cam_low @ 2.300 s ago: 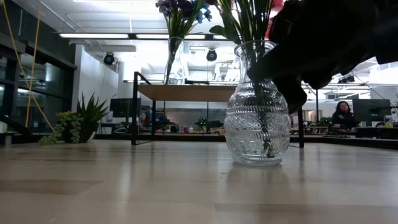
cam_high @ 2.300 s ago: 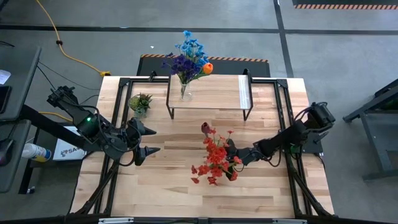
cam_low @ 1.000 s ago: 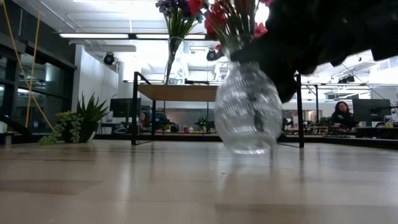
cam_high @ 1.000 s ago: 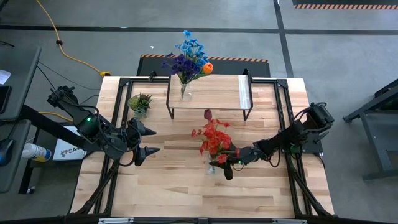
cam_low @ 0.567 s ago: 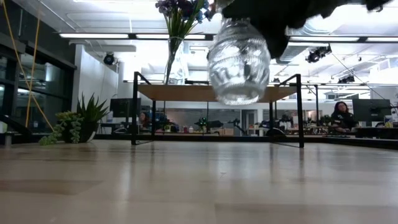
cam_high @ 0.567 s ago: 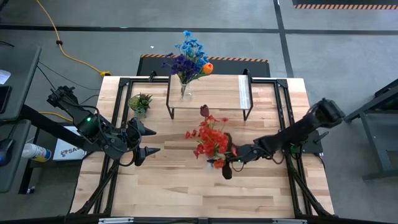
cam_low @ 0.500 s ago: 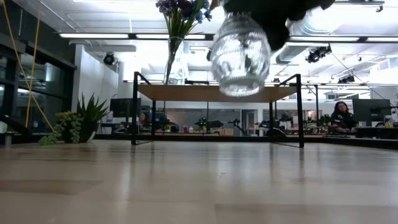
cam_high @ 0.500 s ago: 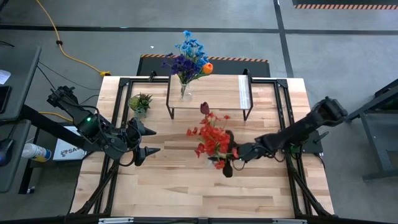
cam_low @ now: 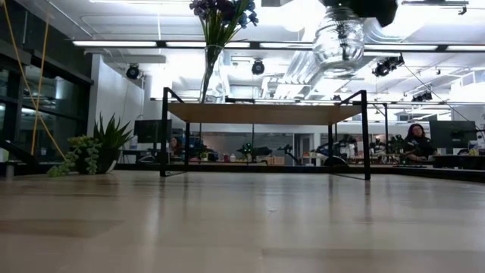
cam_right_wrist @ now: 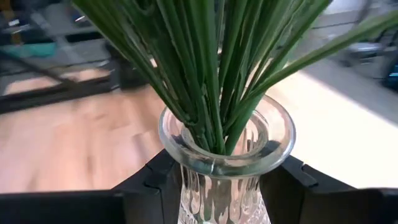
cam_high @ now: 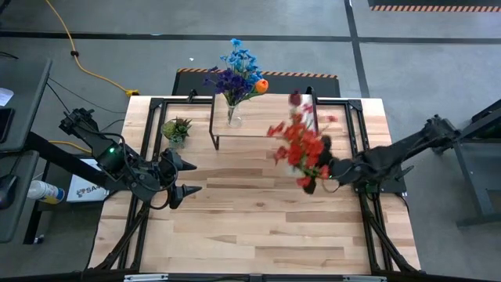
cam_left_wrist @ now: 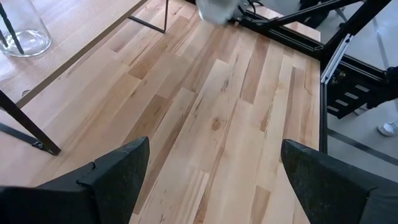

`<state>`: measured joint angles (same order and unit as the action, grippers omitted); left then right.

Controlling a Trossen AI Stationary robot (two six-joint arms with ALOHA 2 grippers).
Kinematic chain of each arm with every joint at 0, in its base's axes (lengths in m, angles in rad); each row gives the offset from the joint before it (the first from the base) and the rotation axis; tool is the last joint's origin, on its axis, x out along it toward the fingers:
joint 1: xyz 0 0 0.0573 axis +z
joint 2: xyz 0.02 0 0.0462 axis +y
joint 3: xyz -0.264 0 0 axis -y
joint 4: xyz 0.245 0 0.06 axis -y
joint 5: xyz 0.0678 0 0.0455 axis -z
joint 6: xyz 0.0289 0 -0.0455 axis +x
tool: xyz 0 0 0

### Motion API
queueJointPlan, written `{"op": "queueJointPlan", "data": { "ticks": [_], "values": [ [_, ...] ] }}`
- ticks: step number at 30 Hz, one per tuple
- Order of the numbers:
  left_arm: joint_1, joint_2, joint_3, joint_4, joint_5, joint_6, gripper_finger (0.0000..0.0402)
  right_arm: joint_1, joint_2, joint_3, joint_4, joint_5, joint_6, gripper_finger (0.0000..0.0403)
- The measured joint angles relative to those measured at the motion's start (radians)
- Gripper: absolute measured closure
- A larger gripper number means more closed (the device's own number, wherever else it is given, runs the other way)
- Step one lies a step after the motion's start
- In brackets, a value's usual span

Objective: Pick and place flowers into a vace then onto a shelf
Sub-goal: Put the transparent flower vase with the flowers on the shelf

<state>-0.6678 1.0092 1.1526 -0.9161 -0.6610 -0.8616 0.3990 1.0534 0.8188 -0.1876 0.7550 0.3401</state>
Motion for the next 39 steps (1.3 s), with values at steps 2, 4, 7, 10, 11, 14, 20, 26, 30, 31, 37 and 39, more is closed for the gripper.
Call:
{"op": "queueJointPlan", "data": {
  "ticks": [2,4,7,10,11,14,20,26,30,31,37,39],
  "values": [
    [0.000,0.000,0.000,0.000,0.000,0.000,0.0007,-0.017,-0.054,0.000,-0.044,0.042,-0.001,0.0246],
    [0.000,0.000,0.000,0.000,0.000,0.000,0.0007,-0.046,-0.104,0.000,-0.080,0.060,-0.007,0.0246],
    [0.000,0.000,0.000,0.000,0.000,0.000,0.0007,-0.107,-0.157,0.000,-0.107,0.060,-0.037,0.0246],
    [0.000,0.000,0.000,0.000,0.000,0.000,0.0007,-0.186,-0.189,0.000,-0.095,0.040,-0.082,0.0246],
    [0.000,0.000,0.000,0.000,0.000,0.000,0.0007,-0.218,-0.195,0.000,-0.086,0.026,-0.097,0.0246],
    [0.000,0.000,0.000,0.000,-0.003,0.000,0.0007,-0.324,-0.197,0.000,-0.065,-0.057,-0.138,0.0246],
    [0.000,0.000,0.000,0.000,-0.003,0.000,0.0007,-0.546,-0.143,-0.001,0.015,-0.282,-0.185,0.0246],
    [0.000,0.000,0.000,0.001,-0.004,0.000,0.0007,-0.712,-0.054,-0.001,0.110,-0.413,-0.215,0.0246],
    [0.000,0.000,0.000,0.001,-0.004,0.000,0.0007,-0.787,0.007,-0.001,0.133,-0.488,-0.218,0.0246],
    [0.000,0.000,0.000,0.001,-0.004,0.000,0.0007,-0.800,0.022,-0.001,0.134,-0.499,-0.222,0.0246],
    [0.000,0.000,0.000,0.001,-0.004,0.000,0.0007,-0.841,0.076,-0.001,0.179,-0.523,-0.250,0.0246],
    [0.000,0.000,0.000,0.001,-0.004,0.000,0.0007,-0.847,0.080,-0.001,0.189,-0.524,-0.260,0.0246]
  ]
}}
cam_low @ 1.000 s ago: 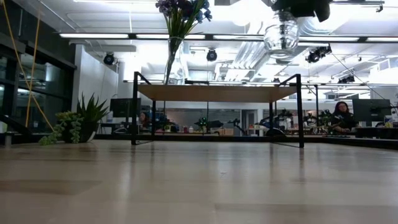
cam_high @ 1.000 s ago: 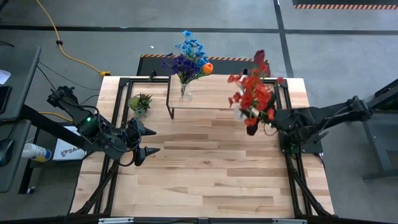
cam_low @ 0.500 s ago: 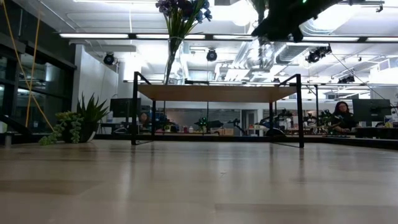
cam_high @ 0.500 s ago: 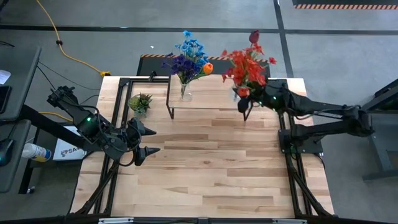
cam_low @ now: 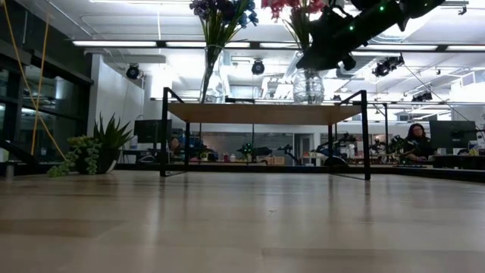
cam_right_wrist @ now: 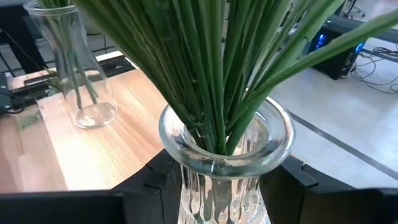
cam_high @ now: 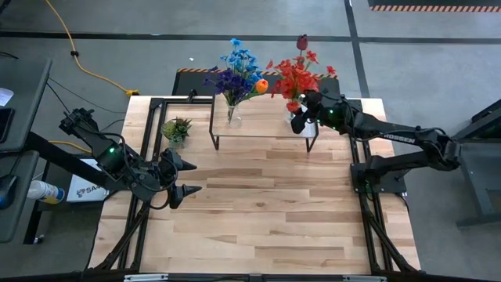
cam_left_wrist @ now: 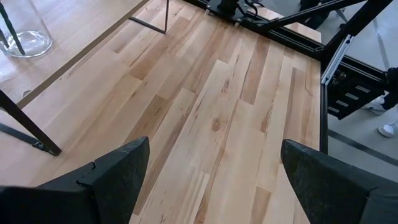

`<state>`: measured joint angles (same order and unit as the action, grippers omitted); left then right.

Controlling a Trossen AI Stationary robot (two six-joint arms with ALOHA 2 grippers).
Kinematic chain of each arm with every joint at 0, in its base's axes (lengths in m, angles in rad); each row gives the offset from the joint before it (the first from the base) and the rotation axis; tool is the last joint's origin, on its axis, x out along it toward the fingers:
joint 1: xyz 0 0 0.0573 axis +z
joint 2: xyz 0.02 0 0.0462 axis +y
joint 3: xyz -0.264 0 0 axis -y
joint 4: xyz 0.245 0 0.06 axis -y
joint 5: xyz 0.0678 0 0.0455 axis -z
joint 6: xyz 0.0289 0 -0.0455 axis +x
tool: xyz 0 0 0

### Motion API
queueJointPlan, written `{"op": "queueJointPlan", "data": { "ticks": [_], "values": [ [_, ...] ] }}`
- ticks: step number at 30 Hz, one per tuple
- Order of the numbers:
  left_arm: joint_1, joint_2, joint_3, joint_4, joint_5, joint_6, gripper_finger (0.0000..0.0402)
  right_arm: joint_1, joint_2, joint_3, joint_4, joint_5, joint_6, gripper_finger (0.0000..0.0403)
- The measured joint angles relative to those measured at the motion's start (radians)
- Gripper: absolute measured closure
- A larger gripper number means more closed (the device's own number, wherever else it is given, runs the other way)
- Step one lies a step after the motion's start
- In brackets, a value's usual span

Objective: Pick and place flowers into a vace then onto a shelf
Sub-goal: Put the transparent flower vase with the flowers on the shelf

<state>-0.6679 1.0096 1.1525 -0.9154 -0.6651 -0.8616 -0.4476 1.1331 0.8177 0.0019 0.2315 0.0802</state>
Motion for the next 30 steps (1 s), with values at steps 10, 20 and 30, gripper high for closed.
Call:
{"op": "queueJointPlan", "data": {
  "ticks": [10,20,30],
  "values": [
    [0.000,0.000,0.000,0.000,0.000,0.001,0.0007,-0.029,0.000,0.000,-0.005,-0.016,-0.017,0.0246],
    [0.000,0.000,0.000,-0.001,0.000,0.004,0.0007,-0.063,0.001,0.001,-0.048,-0.036,-0.010,0.0246],
    [0.000,0.000,0.000,-0.001,0.001,0.004,0.0007,-0.066,0.026,0.004,-0.026,-0.075,-0.007,0.0235]
  ]
}}
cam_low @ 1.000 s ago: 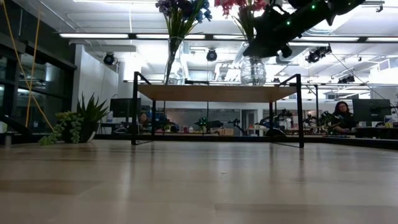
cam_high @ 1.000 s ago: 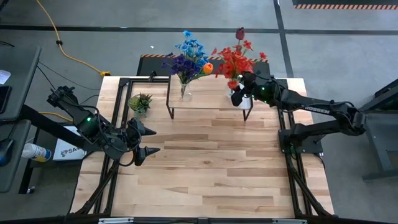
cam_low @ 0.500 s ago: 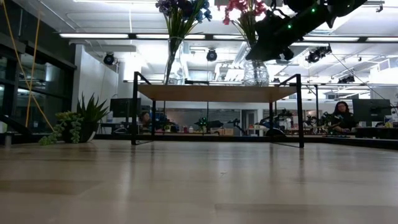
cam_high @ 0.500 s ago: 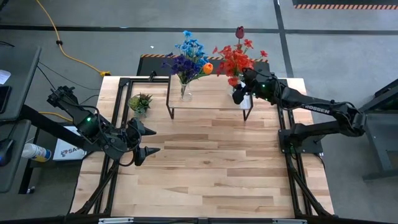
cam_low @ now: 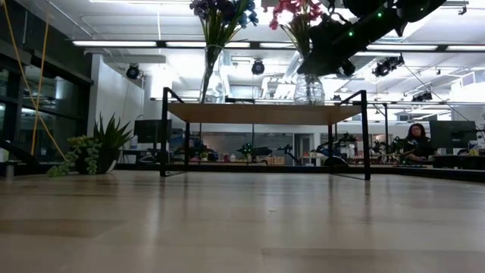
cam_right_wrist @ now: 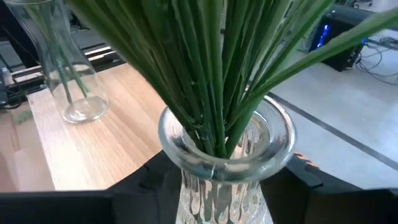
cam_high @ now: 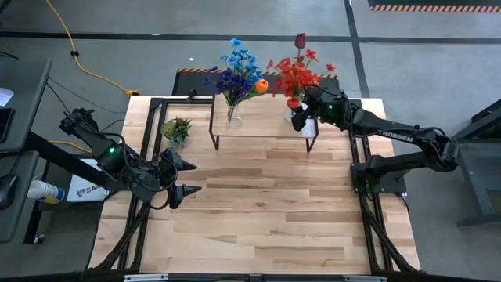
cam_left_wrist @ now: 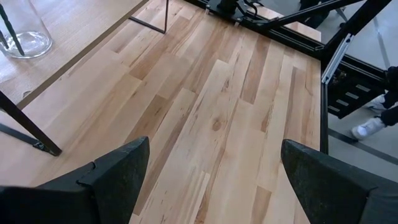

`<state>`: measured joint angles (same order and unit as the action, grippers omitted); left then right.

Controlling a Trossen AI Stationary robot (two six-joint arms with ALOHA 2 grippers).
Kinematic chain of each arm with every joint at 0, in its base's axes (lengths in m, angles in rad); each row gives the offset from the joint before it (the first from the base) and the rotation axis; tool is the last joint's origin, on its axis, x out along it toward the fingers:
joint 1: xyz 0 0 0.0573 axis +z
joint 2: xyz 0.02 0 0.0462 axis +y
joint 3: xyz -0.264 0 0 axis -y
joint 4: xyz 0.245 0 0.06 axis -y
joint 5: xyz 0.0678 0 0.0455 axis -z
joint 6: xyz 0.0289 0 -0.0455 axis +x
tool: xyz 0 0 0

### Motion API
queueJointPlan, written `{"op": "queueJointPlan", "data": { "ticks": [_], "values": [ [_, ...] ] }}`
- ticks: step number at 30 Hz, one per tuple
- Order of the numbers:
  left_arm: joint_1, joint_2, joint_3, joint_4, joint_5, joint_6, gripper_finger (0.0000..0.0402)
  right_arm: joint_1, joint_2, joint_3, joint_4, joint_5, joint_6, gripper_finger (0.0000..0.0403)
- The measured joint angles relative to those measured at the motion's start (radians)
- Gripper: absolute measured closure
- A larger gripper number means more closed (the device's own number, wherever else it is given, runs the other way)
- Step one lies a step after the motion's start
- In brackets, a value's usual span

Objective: Pick and place flowers into a vace then onto a shelf
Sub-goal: Put the transparent flower vase with the flowers on the shelf

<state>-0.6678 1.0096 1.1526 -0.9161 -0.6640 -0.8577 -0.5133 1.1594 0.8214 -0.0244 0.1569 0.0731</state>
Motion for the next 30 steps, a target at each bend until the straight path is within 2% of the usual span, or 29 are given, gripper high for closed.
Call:
{"op": "queueJointPlan", "data": {
  "ticks": [5,8,22,30],
  "values": [
    [0.000,0.000,0.000,0.000,0.000,0.000,0.0007,0.000,-0.002,-0.002,-0.037,-0.002,0.014,0.0178],
    [0.000,0.000,0.000,0.000,0.001,0.006,0.0007,0.000,-0.003,-0.002,-0.066,-0.006,0.015,0.0162],
    [0.000,0.000,0.000,0.000,0.003,0.016,0.0007,0.003,-0.015,-0.003,-0.072,-0.025,-0.013,0.0156],
    [0.000,0.000,0.000,0.000,0.003,0.016,0.0007,0.003,-0.082,-0.006,-0.113,-0.035,-0.030,0.0155]
  ]
}}
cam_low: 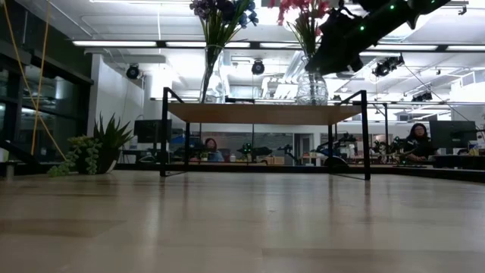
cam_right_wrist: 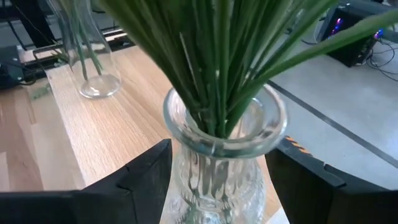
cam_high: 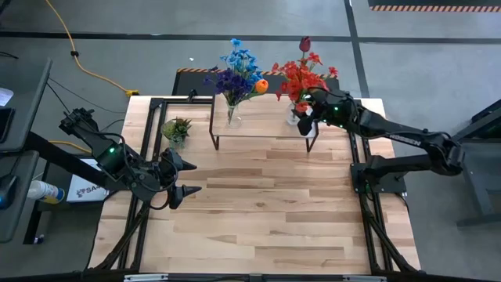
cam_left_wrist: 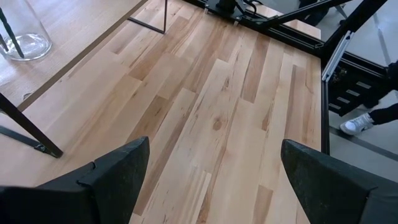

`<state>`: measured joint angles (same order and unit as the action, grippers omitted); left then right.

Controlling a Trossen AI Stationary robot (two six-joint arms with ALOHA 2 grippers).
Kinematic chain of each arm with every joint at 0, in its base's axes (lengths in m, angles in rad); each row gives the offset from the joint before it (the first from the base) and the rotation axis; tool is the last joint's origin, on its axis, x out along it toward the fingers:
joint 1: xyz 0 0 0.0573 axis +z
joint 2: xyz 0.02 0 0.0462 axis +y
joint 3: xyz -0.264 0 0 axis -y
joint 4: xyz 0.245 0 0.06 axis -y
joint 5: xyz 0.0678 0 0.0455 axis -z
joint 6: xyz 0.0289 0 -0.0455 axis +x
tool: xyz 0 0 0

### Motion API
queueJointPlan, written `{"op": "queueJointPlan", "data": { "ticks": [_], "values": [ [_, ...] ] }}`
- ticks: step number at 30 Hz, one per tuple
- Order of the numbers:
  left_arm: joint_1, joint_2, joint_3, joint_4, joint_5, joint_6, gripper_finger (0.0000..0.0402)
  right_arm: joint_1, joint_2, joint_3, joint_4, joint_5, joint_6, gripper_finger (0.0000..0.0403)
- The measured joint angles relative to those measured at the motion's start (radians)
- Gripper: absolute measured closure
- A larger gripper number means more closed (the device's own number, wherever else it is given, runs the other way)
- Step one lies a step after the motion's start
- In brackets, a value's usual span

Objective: Pick and place flowers into a vace then onto a shelf
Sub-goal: Put the transparent flower vase with the flowers on the shelf, then return to Home Position

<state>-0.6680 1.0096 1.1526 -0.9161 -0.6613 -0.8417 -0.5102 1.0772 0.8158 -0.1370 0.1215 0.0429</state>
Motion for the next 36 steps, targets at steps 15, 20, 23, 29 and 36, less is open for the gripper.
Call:
{"op": "queueJointPlan", "data": {
  "ticks": [15,20,23,29,36],
  "values": [
    [0.000,0.000,0.000,0.000,0.002,0.000,0.0007,0.000,-0.110,0.001,-0.099,0.021,0.002,0.0155],
    [0.000,-0.011,0.000,0.000,0.027,-0.001,0.0007,0.000,-0.190,0.002,-0.175,0.021,0.009,0.0155],
    [0.000,-0.026,0.000,0.000,0.028,-0.001,0.0007,0.000,-0.247,0.002,-0.210,0.021,0.032,0.0155],
    [0.000,-0.061,0.000,0.000,0.027,-0.001,0.0007,0.000,-0.357,0.002,-0.270,0.021,0.071,0.0155],
    [0.000,-0.089,0.000,0.001,0.025,-0.001,0.0007,0.000,-0.451,0.002,-0.290,-0.036,0.163,0.0155]
  ]
}}
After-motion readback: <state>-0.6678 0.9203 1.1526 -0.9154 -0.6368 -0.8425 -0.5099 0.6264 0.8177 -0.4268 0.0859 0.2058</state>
